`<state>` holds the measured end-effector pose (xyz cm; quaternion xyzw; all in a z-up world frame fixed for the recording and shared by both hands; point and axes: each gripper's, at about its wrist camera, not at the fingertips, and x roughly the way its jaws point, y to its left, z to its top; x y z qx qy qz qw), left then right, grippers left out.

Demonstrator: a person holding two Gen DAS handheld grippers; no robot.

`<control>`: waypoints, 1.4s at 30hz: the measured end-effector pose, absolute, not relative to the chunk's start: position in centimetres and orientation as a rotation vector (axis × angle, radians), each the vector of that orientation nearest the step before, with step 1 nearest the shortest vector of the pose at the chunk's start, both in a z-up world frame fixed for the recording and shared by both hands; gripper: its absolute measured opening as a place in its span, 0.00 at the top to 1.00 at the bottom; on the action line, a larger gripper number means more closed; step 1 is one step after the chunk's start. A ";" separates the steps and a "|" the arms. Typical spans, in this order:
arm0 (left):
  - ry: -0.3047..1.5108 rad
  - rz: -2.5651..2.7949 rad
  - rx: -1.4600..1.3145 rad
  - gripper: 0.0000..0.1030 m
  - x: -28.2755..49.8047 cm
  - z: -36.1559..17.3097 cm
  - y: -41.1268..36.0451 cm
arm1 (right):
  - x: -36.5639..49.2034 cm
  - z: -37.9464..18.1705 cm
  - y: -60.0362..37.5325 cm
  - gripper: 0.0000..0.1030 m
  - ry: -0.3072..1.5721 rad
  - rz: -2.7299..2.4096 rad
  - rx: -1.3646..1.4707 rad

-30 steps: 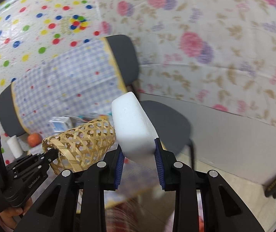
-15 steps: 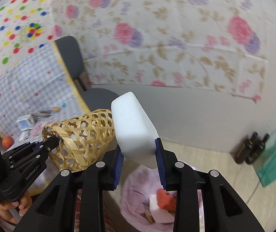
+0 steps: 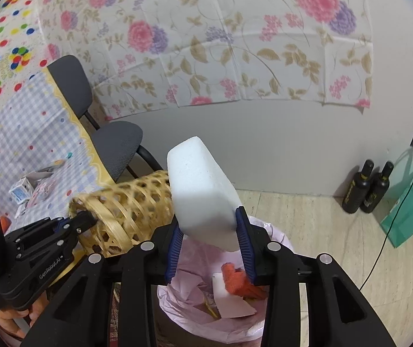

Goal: Collect trash
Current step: 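Carry the foam block and bamboo cup over the bin and open both tools, then return both open tools over the chair seat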

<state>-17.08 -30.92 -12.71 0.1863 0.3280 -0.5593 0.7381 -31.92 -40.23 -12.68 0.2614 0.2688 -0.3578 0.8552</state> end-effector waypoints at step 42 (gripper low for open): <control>0.542 -0.581 0.156 0.58 -0.4 -4.4 -12.3 | -12.3 -6.7 -33.5 0.53 0.542 -0.389 0.283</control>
